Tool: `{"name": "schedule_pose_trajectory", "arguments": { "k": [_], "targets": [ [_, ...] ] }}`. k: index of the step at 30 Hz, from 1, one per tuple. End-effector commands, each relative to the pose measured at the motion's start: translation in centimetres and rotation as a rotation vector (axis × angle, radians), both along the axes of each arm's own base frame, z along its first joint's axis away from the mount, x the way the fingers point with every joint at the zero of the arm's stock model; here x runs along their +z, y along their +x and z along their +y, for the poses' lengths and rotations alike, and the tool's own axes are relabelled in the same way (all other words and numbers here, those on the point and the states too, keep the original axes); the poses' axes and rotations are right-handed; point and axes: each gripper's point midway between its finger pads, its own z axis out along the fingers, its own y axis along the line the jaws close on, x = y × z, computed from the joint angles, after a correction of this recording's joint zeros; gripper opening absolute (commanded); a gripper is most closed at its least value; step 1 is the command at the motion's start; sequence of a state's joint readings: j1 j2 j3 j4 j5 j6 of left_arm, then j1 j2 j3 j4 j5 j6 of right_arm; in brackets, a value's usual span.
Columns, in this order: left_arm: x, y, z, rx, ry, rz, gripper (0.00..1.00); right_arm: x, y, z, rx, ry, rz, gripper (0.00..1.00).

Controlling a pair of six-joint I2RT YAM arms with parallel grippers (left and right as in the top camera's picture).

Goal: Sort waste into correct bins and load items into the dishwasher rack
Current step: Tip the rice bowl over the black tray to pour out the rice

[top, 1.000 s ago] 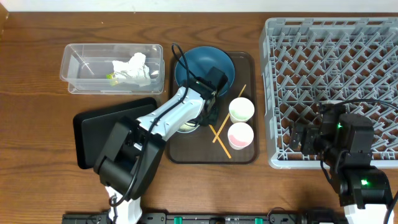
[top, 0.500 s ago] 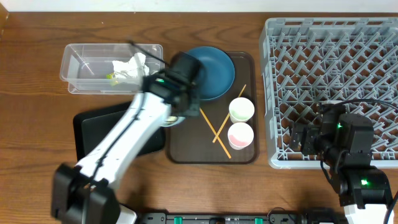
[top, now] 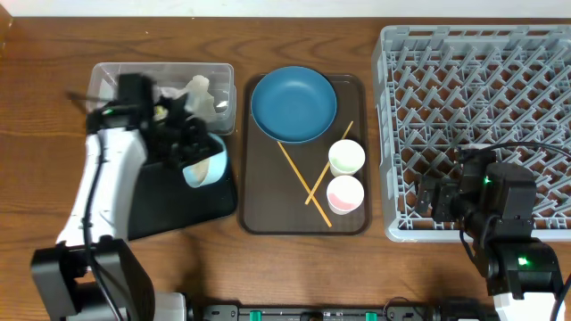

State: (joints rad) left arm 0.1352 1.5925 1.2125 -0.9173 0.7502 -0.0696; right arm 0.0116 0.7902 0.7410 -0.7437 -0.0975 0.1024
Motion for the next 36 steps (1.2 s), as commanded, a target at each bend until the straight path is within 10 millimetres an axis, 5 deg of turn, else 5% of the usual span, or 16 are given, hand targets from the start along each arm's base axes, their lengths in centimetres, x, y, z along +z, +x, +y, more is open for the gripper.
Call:
{"name": "schedule_pose_trajectory", "arguments": {
  "k": [1,19,36],
  "targets": [
    [2.1,-0.4,0.1,-0.02,-0.248,-0.094,0.06,1.0,0.2,0.3,0.005,0.009,-0.023,0.99],
    [4.9,-1.6,4.5,0.199,-0.777,-0.23,0.06,1.0,0.2,0.3,0.005,0.009,-0.023,0.99],
    [4.9,-1.5,6.3,0.317,-0.824,-0.14,0.06,1.0,0.2,0.3,0.005,0.01,-0.023,0.99]
  ]
}}
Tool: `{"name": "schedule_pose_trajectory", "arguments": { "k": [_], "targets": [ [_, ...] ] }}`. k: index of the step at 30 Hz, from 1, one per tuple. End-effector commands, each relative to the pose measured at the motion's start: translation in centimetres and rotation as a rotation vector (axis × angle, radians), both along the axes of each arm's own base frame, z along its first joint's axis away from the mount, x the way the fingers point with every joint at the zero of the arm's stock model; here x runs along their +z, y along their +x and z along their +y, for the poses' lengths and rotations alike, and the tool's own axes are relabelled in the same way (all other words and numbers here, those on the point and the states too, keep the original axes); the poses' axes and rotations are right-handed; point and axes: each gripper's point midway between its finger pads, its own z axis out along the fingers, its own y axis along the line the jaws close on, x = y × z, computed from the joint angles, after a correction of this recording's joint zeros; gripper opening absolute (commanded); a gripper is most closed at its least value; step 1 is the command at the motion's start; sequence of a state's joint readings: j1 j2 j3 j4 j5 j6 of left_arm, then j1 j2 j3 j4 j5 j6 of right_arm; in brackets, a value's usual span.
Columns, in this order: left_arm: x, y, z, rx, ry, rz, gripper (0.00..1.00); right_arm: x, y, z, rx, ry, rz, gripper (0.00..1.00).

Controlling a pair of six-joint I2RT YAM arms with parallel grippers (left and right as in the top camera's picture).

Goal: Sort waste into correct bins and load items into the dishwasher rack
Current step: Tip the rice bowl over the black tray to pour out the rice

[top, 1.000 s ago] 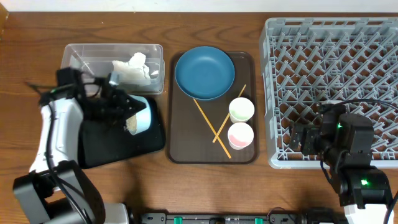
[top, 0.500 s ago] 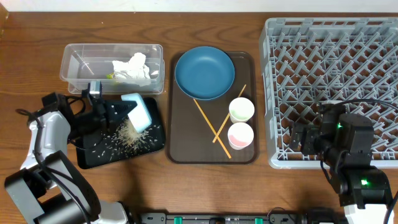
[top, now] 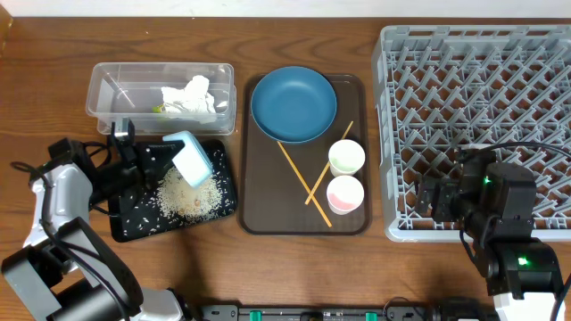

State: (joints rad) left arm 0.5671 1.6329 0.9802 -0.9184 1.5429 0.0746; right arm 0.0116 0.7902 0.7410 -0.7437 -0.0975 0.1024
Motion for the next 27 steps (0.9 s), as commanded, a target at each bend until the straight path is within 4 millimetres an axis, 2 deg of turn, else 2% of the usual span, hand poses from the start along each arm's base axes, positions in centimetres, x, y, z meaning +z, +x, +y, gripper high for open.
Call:
{"name": "schedule_pose_trajectory", "arguments": {
  "k": [1,4,8,10,12,14,15,20,21,23,27],
  "targets": [
    [0.1,0.0,0.2,0.01,-0.041,0.009,0.06,1.0,0.2,0.3,0.005,0.009,-0.023,0.99],
    [-0.3,0.1,0.2,0.008,-0.016,0.006,0.06,1.0,0.2,0.3,0.005,0.01,-0.023,0.99],
    [-3.2,0.0,0.7,0.002,0.133,0.092,0.06,1.0,0.2,0.3,0.005,0.009,-0.023,0.99],
    [-4.1,-0.2,0.9,0.011,0.151,0.166,0.06,1.0,0.2,0.3,0.005,0.009,-0.023,0.99],
    [-3.2,0.0,0.8,0.014,0.099,0.15,0.06,1.0,0.2,0.3,0.005,0.01,-0.023,0.99],
    [-0.4,0.4,0.3,0.004,0.012,-0.023,0.06,1.0,0.2,0.3,0.005,0.01,-0.023,0.99],
    [0.1,0.4,0.3,0.003,0.001,-0.055,0.06,1.0,0.2,0.3,0.005,0.01,-0.023,0.99],
    [-1.3,0.5,0.5,0.001,0.077,-0.013,0.09,1.0,0.2,0.3,0.005,0.01,-0.022,0.99],
    [-1.2,0.5,0.5,0.004,0.057,0.008,0.06,1.0,0.2,0.3,0.005,0.01,-0.023,0.99],
    [0.2,0.6,0.4,0.004,0.006,-0.067,0.06,1.0,0.2,0.3,0.005,0.01,-0.022,0.99],
    [-0.8,0.8,0.7,0.008,0.064,-0.047,0.06,1.0,0.2,0.3,0.005,0.009,-0.02,0.99]
  ]
}}
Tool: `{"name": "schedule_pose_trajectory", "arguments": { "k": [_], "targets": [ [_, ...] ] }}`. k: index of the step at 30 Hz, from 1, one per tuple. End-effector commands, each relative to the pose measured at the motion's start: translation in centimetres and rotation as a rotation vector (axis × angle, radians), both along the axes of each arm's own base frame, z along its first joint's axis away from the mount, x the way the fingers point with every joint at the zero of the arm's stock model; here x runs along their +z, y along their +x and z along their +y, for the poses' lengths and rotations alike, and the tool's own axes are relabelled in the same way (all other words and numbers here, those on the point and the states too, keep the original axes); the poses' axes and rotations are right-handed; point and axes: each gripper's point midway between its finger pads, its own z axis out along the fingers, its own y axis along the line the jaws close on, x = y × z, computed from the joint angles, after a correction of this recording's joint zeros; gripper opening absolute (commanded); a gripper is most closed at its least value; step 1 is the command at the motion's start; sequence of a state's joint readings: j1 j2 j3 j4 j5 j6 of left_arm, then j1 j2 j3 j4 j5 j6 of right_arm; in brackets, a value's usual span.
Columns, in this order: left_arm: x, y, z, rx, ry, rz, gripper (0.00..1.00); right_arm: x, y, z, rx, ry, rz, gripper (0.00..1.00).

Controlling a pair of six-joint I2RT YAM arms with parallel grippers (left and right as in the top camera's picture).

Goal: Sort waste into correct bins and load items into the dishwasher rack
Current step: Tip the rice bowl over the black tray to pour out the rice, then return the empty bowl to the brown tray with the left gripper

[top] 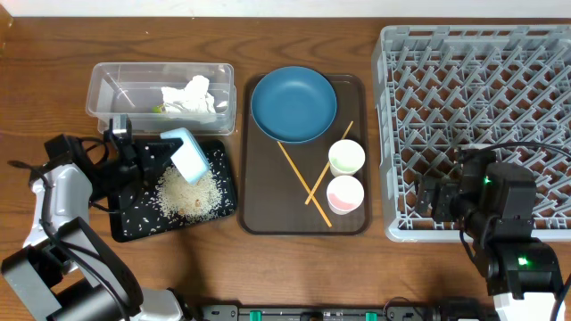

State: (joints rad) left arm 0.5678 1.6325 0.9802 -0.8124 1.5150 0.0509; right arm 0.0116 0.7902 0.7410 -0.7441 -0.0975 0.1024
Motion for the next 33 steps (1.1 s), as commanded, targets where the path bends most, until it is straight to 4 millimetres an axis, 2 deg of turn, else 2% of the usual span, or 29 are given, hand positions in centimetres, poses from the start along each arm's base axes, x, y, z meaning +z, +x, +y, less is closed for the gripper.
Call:
{"name": "schedule_pose_trajectory", "arguments": {
  "k": [1,4,8,12,16,20,27,31,33],
  "targets": [
    [-0.8,0.0,0.2,0.011,0.0,0.053,0.06,1.0,0.2,0.3,0.005,0.009,-0.02,0.99],
    [0.7,0.0,0.0,0.003,-0.059,-0.013,0.06,1.0,0.2,0.3,0.005,0.009,-0.019,0.99],
    [-0.6,0.1,0.2,0.012,-0.01,0.049,0.06,0.9,0.2,0.3,0.005,0.009,-0.019,0.99],
    [-0.3,0.0,-1.0,-0.028,-0.001,0.034,0.06,1.0,0.2,0.3,0.005,0.009,-0.02,0.99],
    [-0.7,-0.3,-3.9,-0.12,0.132,0.034,0.06,1.0,0.2,0.3,0.005,0.009,-0.02,0.99],
    [-2.5,-0.5,-7.4,-0.235,0.362,0.059,0.06,1.0,0.2,0.3,0.005,0.009,-0.02,0.99],
    [-5.4,-1.3,-15.3,-0.449,0.665,-0.029,0.06,0.9,0.2,0.3,0.005,0.009,-0.019,0.99],
    [-7.8,-1.5,-17.2,-0.462,0.904,-0.026,0.06,1.0,0.2,0.3,0.005,0.009,-0.02,0.99],
    [-8.9,-1.6,-17.3,-0.449,1.027,-0.016,0.06,0.9,0.2,0.3,0.005,0.009,-0.019,0.99]
  ]
}}
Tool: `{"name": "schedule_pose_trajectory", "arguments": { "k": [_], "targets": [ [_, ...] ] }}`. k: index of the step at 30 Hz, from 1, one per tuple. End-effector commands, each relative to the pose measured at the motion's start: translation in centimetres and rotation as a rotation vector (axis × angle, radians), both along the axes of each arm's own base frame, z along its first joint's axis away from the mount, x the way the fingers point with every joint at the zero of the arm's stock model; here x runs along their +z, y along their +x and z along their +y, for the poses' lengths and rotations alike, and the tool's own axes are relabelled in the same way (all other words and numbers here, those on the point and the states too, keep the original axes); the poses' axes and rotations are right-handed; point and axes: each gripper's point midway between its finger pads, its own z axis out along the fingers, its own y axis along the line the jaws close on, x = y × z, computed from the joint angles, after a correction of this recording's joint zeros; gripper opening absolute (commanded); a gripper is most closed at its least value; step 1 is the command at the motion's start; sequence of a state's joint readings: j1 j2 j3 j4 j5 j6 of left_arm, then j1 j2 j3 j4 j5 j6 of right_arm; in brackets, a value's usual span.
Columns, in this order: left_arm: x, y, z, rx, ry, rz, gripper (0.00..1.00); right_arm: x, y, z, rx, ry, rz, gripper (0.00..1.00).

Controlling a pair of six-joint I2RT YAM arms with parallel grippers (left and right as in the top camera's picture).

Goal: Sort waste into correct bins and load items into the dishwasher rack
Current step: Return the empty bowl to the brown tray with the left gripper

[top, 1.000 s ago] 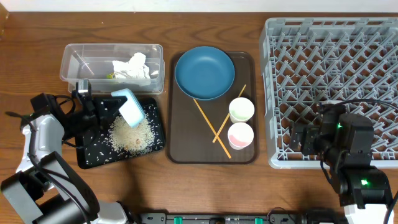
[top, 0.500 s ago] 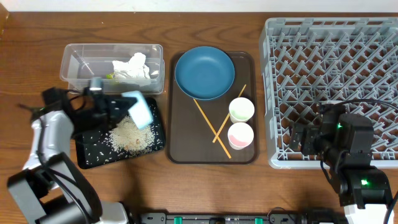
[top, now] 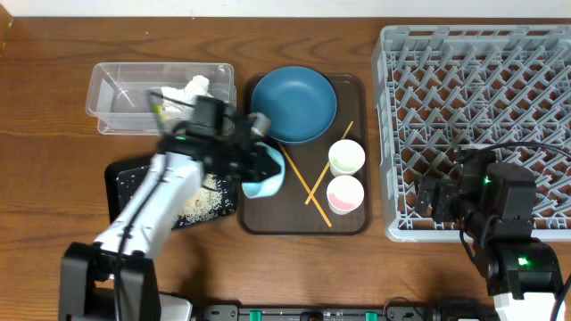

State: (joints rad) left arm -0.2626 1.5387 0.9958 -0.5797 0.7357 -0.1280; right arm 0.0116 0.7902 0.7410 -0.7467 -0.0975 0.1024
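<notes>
My left gripper (top: pixel 252 161) is shut on a light-blue bowl (top: pixel 267 175), which it holds over the left edge of the brown tray (top: pixel 259 214). On that tray are a blue plate (top: pixel 293 104), a pair of chopsticks (top: pixel 312 175), a pale green cup (top: pixel 346 158) and a pink cup (top: pixel 345 193). A pile of rice (top: pixel 203 189) lies on the black tray (top: pixel 125 174), partly under my left arm. My right gripper (top: pixel 434 200) hangs at the front left part of the grey dishwasher rack (top: pixel 473 80); its jaws are not readable from above.
A clear plastic bin (top: pixel 116 94) at the back left holds crumpled white tissue (top: pixel 189 89). The rack fills the right side of the table.
My left gripper, with the light-blue bowl, has moved right from over the rice on the black tray to the left edge of the brown tray. The right arm has stayed still.
First my left gripper held the bowl over the black tray beside the clear bin. Then the bowl was tipped over that tray with rice piled beneath it, and again a moment later. Now the bowl is over the brown tray and the rice stays on the black one.
</notes>
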Motion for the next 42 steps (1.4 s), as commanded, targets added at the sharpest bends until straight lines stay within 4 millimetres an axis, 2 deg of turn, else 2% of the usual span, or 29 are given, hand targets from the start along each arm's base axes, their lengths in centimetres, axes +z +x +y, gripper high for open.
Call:
{"name": "schedule_pose_trajectory", "arguments": {
  "k": [1,3,7,9,11,16,21,27,36,42],
  "targets": [
    [-1.9,1.6,1.7,0.099,0.291,-0.087,0.06,1.0,0.2,0.3,0.005,0.009,-0.022,0.99],
    [-2.3,1.7,1.1,0.084,0.34,-0.118,0.06,1.0,0.2,0.3,0.005,0.009,-0.022,0.99],
    [-2.0,1.7,-0.7,0.045,0.321,-0.168,0.07,1.0,0.2,0.3,0.005,0.009,-0.022,0.99],
    [-1.7,2.0,-1.2,0.04,0.31,-0.188,0.14,1.0,0.2,0.3,0.005,0.009,-0.022,0.99],
    [-1.7,2.1,-1.4,0.04,0.306,-0.195,0.3,1.0,0.2,0.3,0.005,0.009,-0.022,0.99],
    [-1.6,1.6,-1.7,0.03,0.284,-0.17,0.37,1.0,0.2,0.3,0.005,0.01,-0.023,0.99],
    [0.0,0.8,-4.5,-0.042,0.122,-0.165,0.43,1.0,0.2,0.3,0.005,0.009,-0.023,0.99],
    [0.7,0.3,-7.1,-0.102,0.084,-0.225,0.48,1.0,0.2,0.3,0.005,0.009,-0.022,0.99],
    [-1.1,-1.7,-9.3,-0.174,0.179,-0.255,0.49,1.0,0.2,0.3,0.005,0.009,-0.022,0.99],
    [-3.9,-2.7,-9.9,-0.212,0.249,-0.221,0.48,1.0,0.2,0.3,0.005,0.009,-0.021,0.99]
  ]
}}
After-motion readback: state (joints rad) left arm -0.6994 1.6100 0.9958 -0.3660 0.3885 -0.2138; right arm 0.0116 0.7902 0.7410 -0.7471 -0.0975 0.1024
